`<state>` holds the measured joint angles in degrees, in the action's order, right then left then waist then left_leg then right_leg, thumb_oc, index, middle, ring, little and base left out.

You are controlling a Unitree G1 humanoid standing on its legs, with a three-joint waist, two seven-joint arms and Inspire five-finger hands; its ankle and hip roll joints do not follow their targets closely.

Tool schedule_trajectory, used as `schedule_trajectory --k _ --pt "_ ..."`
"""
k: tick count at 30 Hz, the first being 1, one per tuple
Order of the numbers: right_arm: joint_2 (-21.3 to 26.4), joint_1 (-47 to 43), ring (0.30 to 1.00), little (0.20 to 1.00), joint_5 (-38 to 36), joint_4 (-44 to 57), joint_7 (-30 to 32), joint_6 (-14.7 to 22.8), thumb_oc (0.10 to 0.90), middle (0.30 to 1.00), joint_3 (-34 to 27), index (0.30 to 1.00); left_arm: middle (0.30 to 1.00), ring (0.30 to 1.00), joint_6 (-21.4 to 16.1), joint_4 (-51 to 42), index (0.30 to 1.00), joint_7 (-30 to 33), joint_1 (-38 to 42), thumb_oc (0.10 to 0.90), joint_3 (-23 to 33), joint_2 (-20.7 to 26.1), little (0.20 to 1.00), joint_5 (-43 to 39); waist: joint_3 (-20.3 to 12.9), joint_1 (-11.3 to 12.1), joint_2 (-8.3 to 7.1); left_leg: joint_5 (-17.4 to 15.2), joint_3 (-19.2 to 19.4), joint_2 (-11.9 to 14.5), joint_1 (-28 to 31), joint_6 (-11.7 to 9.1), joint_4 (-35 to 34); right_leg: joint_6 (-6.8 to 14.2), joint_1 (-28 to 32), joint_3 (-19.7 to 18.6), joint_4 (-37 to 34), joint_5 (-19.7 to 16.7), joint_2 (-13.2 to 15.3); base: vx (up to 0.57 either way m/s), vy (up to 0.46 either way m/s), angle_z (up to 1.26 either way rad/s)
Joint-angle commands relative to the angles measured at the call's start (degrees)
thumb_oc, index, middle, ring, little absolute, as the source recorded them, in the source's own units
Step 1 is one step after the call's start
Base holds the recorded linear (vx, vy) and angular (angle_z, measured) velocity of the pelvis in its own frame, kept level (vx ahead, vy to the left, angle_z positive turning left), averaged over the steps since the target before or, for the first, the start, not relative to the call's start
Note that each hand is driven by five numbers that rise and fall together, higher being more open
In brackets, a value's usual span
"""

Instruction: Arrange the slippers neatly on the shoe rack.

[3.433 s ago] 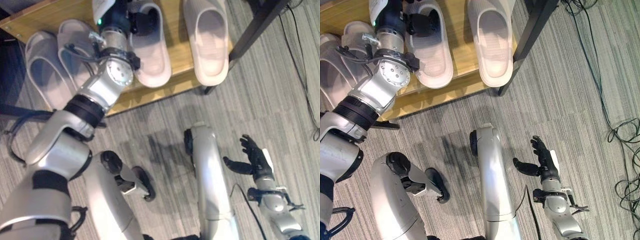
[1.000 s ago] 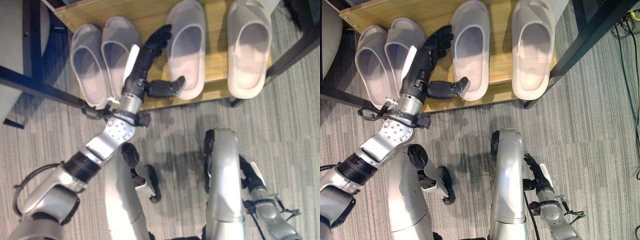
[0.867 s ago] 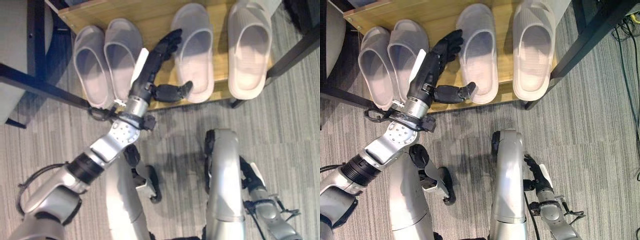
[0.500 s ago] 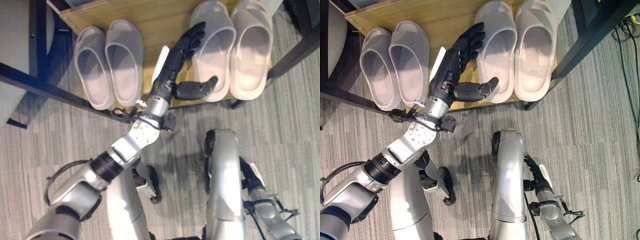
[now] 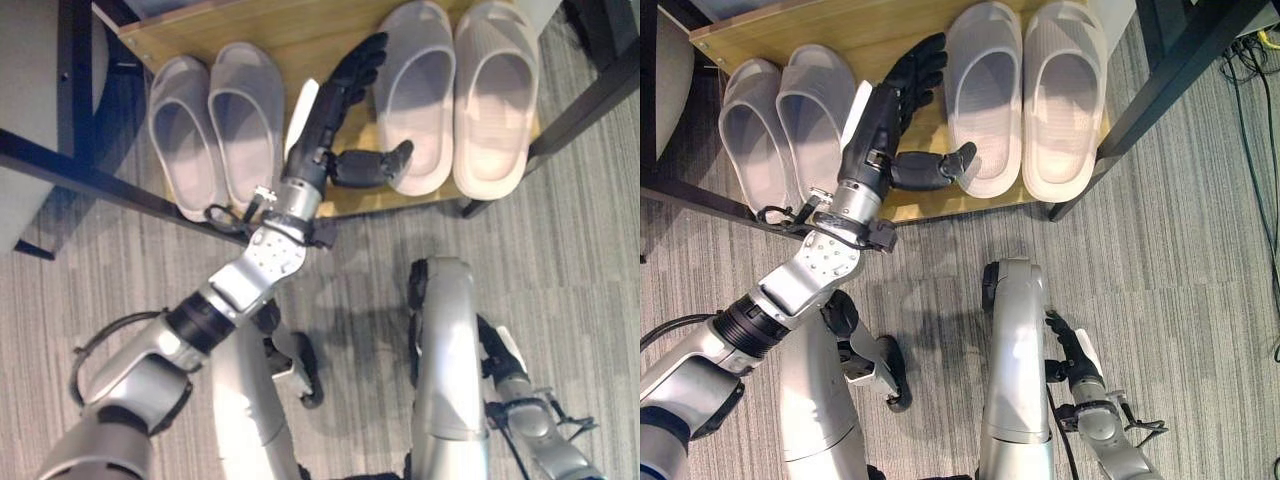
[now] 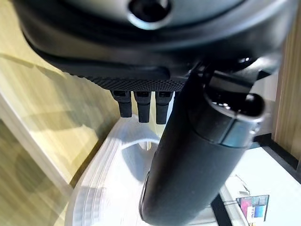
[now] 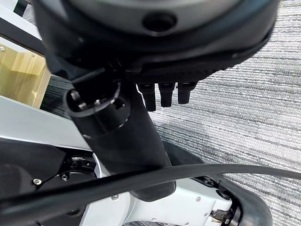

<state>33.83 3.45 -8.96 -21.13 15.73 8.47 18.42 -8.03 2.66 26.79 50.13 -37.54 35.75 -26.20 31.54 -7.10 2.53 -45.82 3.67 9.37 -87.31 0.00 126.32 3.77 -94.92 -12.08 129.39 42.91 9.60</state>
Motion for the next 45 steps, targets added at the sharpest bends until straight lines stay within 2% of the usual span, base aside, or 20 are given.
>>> schedule_trajectory --k 1,3,6,9,14,15,16,18,20,21,22,27,29,31,37,38,39,40,41,45 --pt "-1.07 -6.12 0.9 0.9 1.89 1.91 0.73 4.13 0.8 0.9 0.14 0.9 0.9 0.9 -7.93 -8.13 0.9 0.49 4.08 0.8 8.0 2.27 0.9 4.06 -1.75 2.3 -0.74 3.61 -5.67 -2.6 -2.64 -4.8 -7.99 1.97 4.97 -3.62 -1.43 -1.73 4.89 -0.09 0.007 -0.01" --pt "-1.26 -9.4 0.9 0.9 1.68 1.14 0.88 4.14 0.8 0.9 -0.47 0.9 0.9 0.9 -8.41 -10.14 0.9 0.05 3.38 0.8 9.93 3.19 0.9 4.42 -1.75 3.75 -1.18 5.98 -5.2 -2.34 -2.64 -5.19 -13.74 1.66 5.16 -2.03 -6.83 -3.7 5.2 -0.17 0.005 -0.05" --pt "-1.59 -12.48 0.9 0.9 1.5 0.19 0.75 4.2 0.8 0.9 -0.96 0.9 0.9 0.9 -8.67 -11.8 0.9 -0.59 2.7 0.8 11.72 3.91 0.9 4.7 -1.75 4.72 0.02 9.11 -6.8 -3.06 -2.64 -5.25 -19.36 1.72 7.22 1.48 -13.09 -5.34 5.69 -0.16 0.029 -0.04" --pt "-2.39 -16.61 0.9 0.9 1.56 -0.26 0.37 4.35 0.8 0.9 -1.82 0.9 0.9 0.9 -9.03 -16.13 0.9 -2.73 -3.66 0.8 16.02 2.41 0.9 5.54 -3.05 5.96 2.83 14.93 -9.55 -3.69 -2.6 -4.49 -28.05 1.84 10.21 7.95 -24.46 -8.27 6.85 -0.17 0.039 0.0" --pt "-3.76 -17.43 0.9 0.9 1.26 -2.27 0.04 4.32 0.8 0.9 -1.27 0.9 0.9 0.9 -8.69 -17.72 0.9 -6.0 -14.79 0.8 16.96 -2.2 0.9 5.95 -5.81 6.89 2.35 20.85 -8.42 -3.42 7.35 -4.08 -44.1 -0.04 19.18 13.2 -40.57 -12.45 7.03 -0.13 -0.066 0.17" --pt "-4.21 -17.81 0.9 0.9 0.98 -3.59 0.04 4.4 0.8 0.9 -1.4 0.9 0.9 0.9 -8.3 -18.2 0.9 -7.61 -20.36 0.8 17.11 -3.31 0.9 7.53 -6.51 7.41 1.98 23.88 -8.21 -3.67 13.01 -4.31 -52.55 -1.01 24.39 15.27 -49.04 -14.1 6.56 -0.1 -0.07 0.16" --pt "-4.21 -17.83 0.9 0.9 0.98 -3.6 0.04 4.4 0.8 0.9 -1.38 0.9 0.9 0.9 -8.29 -18.24 0.9 -7.61 -20.39 0.8 17.15 -3.3 0.9 7.53 -6.47 7.34 2.02 24.27 -8.24 -3.72 13.18 -4.3 -52.99 -1.06 24.58 15.38 -49.44 -14.43 6.57 -0.17 -0.148 0.1" --pt "-5.45 -17.35 0.9 0.9 0.64 -5.2 -0.1 4.74 0.8 0.9 -1.01 0.9 0.9 0.9 -8.08 -15.52 0.9 -9.95 -29.8 0.8 17.16 -5.46 0.9 8.11 -7.51 8.16 1.54 31.7 -8.09 -4.15 20.92 -4.38 -66.39 -2.34 31.9 18.67 -63.61 -20.82 5.07 -0.2 -0.152 0.03" --pt "-6.52 -16.47 0.9 0.9 0.69 -6.71 -0.39 4.99 0.8 0.9 -0.15 0.9 0.9 0.9 -7.79 -11.79 0.9 -11.46 -36.53 0.8 16.74 -6.88 0.9 8.12 -8.43 8.79 1.15 33.13 -9.27 -4.1 27.89 -4.85 -73.85 -1.87 38.87 20.54 -71.21 -21.9 3.86 -0.04 -0.147 0.1" --pt "-6.89 -15.91 0.9 0.9 0.64 -7.19 -0.69 5.15 0.8 0.9 0.07 0.9 0.9 0.9 -7.46 -9.02 0.9 -12.23 -38.53 0.8 16.46 -7.36 0.9 8.43 -8.98 9.19 0.95 37.28 -9.65 -3.7 30.56 -4.77 -79.29 -2.24 41.47 22.09 -76.42 -25.28 3.03 -0.02 -0.094 0.14" --pt "-6.89 -15.88 0.9 0.9 0.65 -7.2 -0.69 5.17 0.8 0.9 0.08 0.9 0.9 0.9 -7.5 -8.98 0.9 -12.23 -38.55 0.8 16.44 -7.37 0.9 8.44 -8.77 9.16 1.05 37.56 -9.72 -3.65 31.07 -4.79 -79.81 -2.27 42.04 22.26 -76.97 -25.55 2.93 -0.03 -0.116 0.2" --pt "-9.85 -10.64 0.9 0.9 0.3 -12.42 -3.71 5.0 0.8 0.9 0.67 0.9 0.9 0.9 -4.24 11.9 0.9 -15.71 -47.93 0.8 16.0 -11.89 0.9 13.04 -14.62 10.89 0.08 47.83 -8.84 -2.83 55.16 -6.45 -108.78 0.37 65.07 29.59 -101.48 -32.59 -1.45 0.19 -0.148 0.11" --pt "-10.4 -9.52 0.9 0.9 0.4 -12.98 -4.29 5.0 0.8 0.9 0.79 0.9 0.9 0.9 -3.94 15.45 0.9 -15.62 -48.9 0.8 15.72 -12.67 0.9 15.52 -15.01 10.95 0.39 50.38 -8.69 -2.63 59.36 -7.03 -113.24 0.59 69.17 30.58 -105.75 -34.11 -2.33 0.2 -0.076 0.15" --pt "-12.43 -7.58 0.9 0.9 0.37 -16.06 -6.22 4.68 0.8 0.9 1.78 0.9 0.9 0.9 -2.41 26.66 0.9 -16.1 -51.02 0.8 15.26 -15.85 0.9 20.28 -18.08 11.48 0.46 54.17 -8.38 -1.8 68.17 -8.27 -122.08 1.43 79.0 32.25 -115.59 -36.79 -4.03 0.26 -0.048 0.19" --pt "-16.04 -6.14 0.9 0.9 -0.19 -17.58 -11.03 4.38 0.8 0.9 5.87 0.9 0.9 0.9 0.0 43.31 0.9 -15.97 -52.89 0.8 15.12 -21.03 0.9 27.25 -23.85 12.07 0.44 55.14 -7.61 -2.18 78.39 -8.82 -130.21 1.89 90.78 33.05 -126.9 -38.88 -5.77 0.17 -0.018 0.19" --pt "-11.37 -8.07 0.9 0.9 -2.16 -4.98 -14.47 2.31 0.8 0.9 4.12 0.9 0.9 0.9 0.22 46.82 0.9 -16.25 -53.7 0.8 16.88 -21.43 0.9 26.98 -24.92 11.53 -0.49 54.33 -7.09 -2.15 79.91 -9.1 -130.64 1.96 92.71 32.93 -128.31 -38.81 -5.99 0.15 -0.031 0.12" --pt "-14.12 -0.76 0.9 0.9 -5.83 -5.79 -17.03 0.57 0.8 0.9 3.84 0.9 0.9 0.9 0.11 49.01 0.9 -16.07 -52.47 0.8 17.79 -22.35 0.9 26.06 -25.12 10.78 -0.71 54.44 -6.76 -2.13 80.92 -9.31 -130.9 1.98 94.04 32.76 -129.4 -39.13 -6.21 0.13 -0.024 0.08" --pt "-9.68 -0.14 0.9 0.9 -3.87 2.87 -18.78 4.22 0.8 0.9 6.51 0.9 0.9 0.9 1.04 51.15 0.9 -16.19 -52.91 0.8 19.61 -22.75 0.9 26.46 -25.59 10.93 -0.91 54.51 -6.35 -2.33 81.93 -9.26 -131.32 2.22 94.92 32.26 -130.53 -39.84 -6.28 0.09 -0.015 -0.01" --pt "-10.92 -1.91 0.9 0.9 -3.94 -3.52 -18.78 5.66 0.8 0.9 6.4 0.9 0.9 0.9 0.49 53.77 0.9 -16.08 -52.67 0.8 18.96 -23.39 0.9 27.59 -26.52 11.47 -0.82 53.88 -6.44 -2.65 82.59 -9.14 -131.32 2.28 96.57 32.92 -131.88 -39.93 -6.14 0.07 0.01 -0.13" --pt "-13.18 -3.34 0.9 0.9 -6.84 1.27 -20.7 6.29 0.8 0.9 8.69 0.9 0.9 0.9 1.33 59.98 0.9 -16.34 -52.82 0.8 20.6 -24.81 0.9 27.49 -27.67 11.91 -0.77 53.24 -5.81 -3.18 84.41 -9.19 -131.32 2.48 98.9 32.75 -133.53 -40.46 -6.1 0.06 0.026 0.05"
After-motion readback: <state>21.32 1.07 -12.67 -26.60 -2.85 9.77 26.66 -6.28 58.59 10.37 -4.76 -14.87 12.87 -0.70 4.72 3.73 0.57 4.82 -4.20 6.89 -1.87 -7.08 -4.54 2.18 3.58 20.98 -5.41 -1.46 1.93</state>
